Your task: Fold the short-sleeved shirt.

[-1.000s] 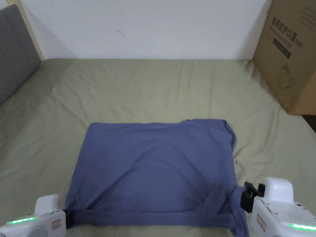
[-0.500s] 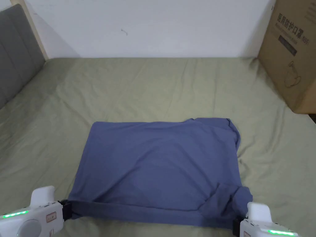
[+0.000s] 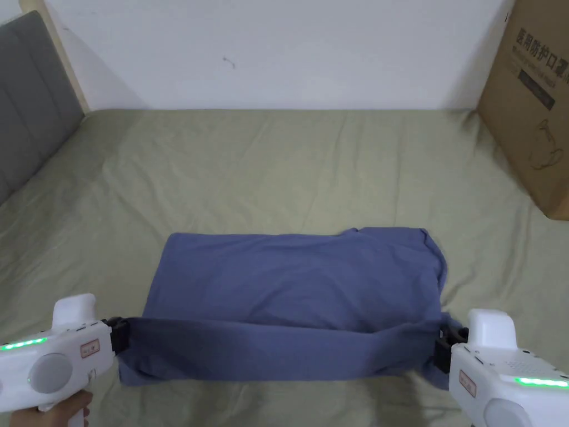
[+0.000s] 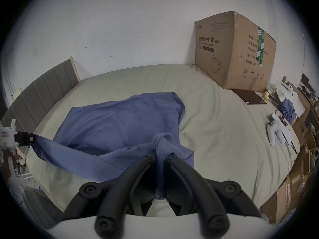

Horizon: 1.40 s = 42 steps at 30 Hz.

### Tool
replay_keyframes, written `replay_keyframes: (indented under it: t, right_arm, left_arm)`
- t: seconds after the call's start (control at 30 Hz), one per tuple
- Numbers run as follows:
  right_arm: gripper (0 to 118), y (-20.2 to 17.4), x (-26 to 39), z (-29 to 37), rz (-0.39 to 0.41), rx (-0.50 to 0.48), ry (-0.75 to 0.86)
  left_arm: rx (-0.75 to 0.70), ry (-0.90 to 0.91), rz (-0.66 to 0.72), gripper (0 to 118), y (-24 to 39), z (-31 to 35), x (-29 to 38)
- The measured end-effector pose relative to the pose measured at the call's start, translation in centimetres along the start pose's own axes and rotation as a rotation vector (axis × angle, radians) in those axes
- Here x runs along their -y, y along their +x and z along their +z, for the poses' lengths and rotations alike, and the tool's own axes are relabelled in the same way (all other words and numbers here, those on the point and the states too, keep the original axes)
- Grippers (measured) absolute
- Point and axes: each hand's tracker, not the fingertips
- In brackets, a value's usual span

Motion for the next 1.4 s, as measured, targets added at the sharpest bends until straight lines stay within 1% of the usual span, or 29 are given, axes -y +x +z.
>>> replay_keyframes:
  t: [0.23,0.3,0.43,0.5,0.57,0.63,0.67,0.7,0.73,0.83,0.87,0.9,0.93,0.97,1.07,1.1,1.17,1.23,1.3,1.33,1.37,1.4]
  right_arm:
    - [9,0.4,-2.7,-7.8,-0.049,0.01,-0.091]
    - [9,0.5,-2.9,-10.0,-0.046,0.019,-0.125]
    - [9,0.3,-2.5,-13.5,-0.033,0.041,-0.209]
    - [9,0.6,-2.1,-14.7,-0.049,0.043,-0.25]
    - [9,1.0,-1.6,-15.4,-0.072,0.043,-0.28]
    - [9,1.3,-1.6,-14.7,-0.086,0.035,-0.265]
    - [10,1.4,-1.8,-14.1,-0.089,0.031,-0.259]
    - [20,1.4,-2.0,-13.5,-0.093,0.023,-0.251]
    - [35,1.5,-2.4,-12.7,-0.095,0.015,-0.236]
    - [55,1.3,-3.7,-9.7,-0.079,0.0,-0.143]
    - [82,1.4,-4.2,-8.6,-0.078,-0.012,-0.108]
    - [94,1.4,-4.8,-7.2,-0.078,-0.025,-0.068]
    - [101,1.4,-5.3,-5.7,-0.077,-0.036,-0.027]
    - [103,1.0,-6.0,-4.2,-0.072,-0.046,0.016]
    - [103,0.7,-7.6,0.7,-0.034,-0.067,0.134]
    - [104,0.4,-8.0,2.2,-0.018,-0.069,0.177]
    - [103,0.0,-8.4,5.3,0.006,-0.072,0.256]
    - [104,-0.7,-8.4,7.9,0.021,-0.056,0.326]
    - [103,-1.2,-8.0,9.9,0.04,-0.045,0.38]
    - [102,-1.6,-7.7,10.7,0.049,-0.031,0.404]
    - [95,-2.0,-7.4,11.3,0.059,-0.02,0.42]
    - [84,-2.4,-6.9,12.0,0.071,-0.009,0.435]
  left_arm:
    - [-0.021,-0.053,-0.047,3,1.4,-7.7,-2.9]
    - [-0.03,-0.083,-0.042,3,1.6,-9.8,-3.2]
    - [-0.054,-0.153,-0.057,3,2.0,-13.3,-2.7]
    - [-0.074,-0.204,-0.092,3,2.2,-14.6,-2.1]
    - [-0.075,-0.216,-0.103,4,2.4,-14.9,-1.5]
    - [-0.074,-0.19,-0.09,8,2.5,-14.0,-1.6]
    - [-0.063,-0.192,-0.071,19,2.4,-13.5,-1.9]
    - [-0.036,-0.199,-0.04,37,2.2,-13.1,-2.3]
    - [-0.006,-0.198,-0.009,54,2.1,-12.4,-2.6]
    - [0.084,-0.134,0.061,68,2.0,-9.3,-3.8]
    - [0.111,-0.083,0.064,74,2.2,-7.8,-4.1]
    - [0.136,-0.026,0.069,75,2.5,-6.1,-4.5]
    - [0.155,0.021,0.076,76,2.5,-4.4,-4.8]
    - [0.175,0.063,0.078,83,2.8,-2.8,-5.1]
    - [0.204,0.187,0.047,104,4.3,2.9,-5.6]
    - [0.203,0.23,0.022,105,4.7,4.6,-5.5]
    - [0.188,0.309,-0.026,105,5.5,7.5,-4.9]
    - [0.17,0.352,-0.084,105,6.1,9.7,-4.1]
    - [0.148,0.374,-0.101,105,6.7,11.4,-2.9]
    - [0.118,0.416,-0.104,104,6.2,11.1,-2.2]
    - [0.093,0.445,-0.115,102,6.5,11.6,-1.6]
    - [0.064,0.47,-0.136,96,6.8,12.1,-0.9]
